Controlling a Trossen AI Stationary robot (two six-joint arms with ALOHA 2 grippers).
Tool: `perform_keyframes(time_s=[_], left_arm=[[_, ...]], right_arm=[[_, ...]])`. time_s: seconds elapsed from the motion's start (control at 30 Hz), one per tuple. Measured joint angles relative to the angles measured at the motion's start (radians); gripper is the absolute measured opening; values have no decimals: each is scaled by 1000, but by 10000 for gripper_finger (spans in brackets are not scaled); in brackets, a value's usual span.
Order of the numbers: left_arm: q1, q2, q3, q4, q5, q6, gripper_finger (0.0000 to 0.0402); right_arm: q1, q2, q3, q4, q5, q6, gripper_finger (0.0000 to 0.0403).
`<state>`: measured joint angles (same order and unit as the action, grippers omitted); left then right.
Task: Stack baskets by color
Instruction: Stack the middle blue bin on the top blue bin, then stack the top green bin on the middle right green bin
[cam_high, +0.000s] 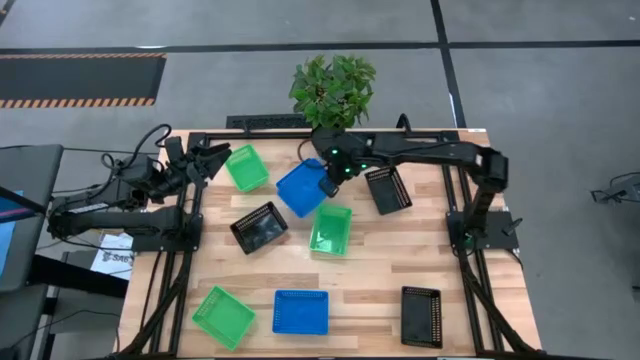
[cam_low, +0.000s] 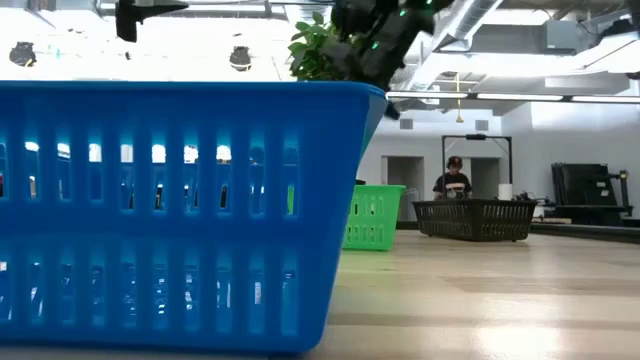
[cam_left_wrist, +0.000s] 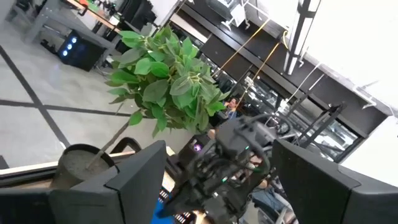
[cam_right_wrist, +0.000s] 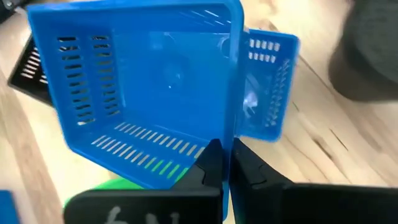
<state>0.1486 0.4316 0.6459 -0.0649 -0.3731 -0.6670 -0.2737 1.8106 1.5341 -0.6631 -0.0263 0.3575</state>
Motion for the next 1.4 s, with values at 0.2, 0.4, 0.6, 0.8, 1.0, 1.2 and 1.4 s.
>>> perform_keyframes(time_s=[0.2,0.4,0.6,0.8,1.0,1.2,1.4], left_arm=[[0,0,0,0,-42,0,281],[0,0,0,1,-50,-2,281],[0,0,0,3,-52,-11,281],[0,0,0,3,-62,5,281],[0,0,0,2,-73,10,281],[0,0,0,3,-73,8,281],[0,0,0,3,-73,7,281]], right_arm=[[-29,55,0,79,-2,-49,21],[-65,102,0,90,-2,-55,18],[-90,124,2,109,-6,-53,24],[-98,124,1,72,-89,-45,26],[-98,124,0,40,-113,-45,39],[-103,124,0,7,-113,-53,96],[-103,124,0,17,-111,-52,166]])
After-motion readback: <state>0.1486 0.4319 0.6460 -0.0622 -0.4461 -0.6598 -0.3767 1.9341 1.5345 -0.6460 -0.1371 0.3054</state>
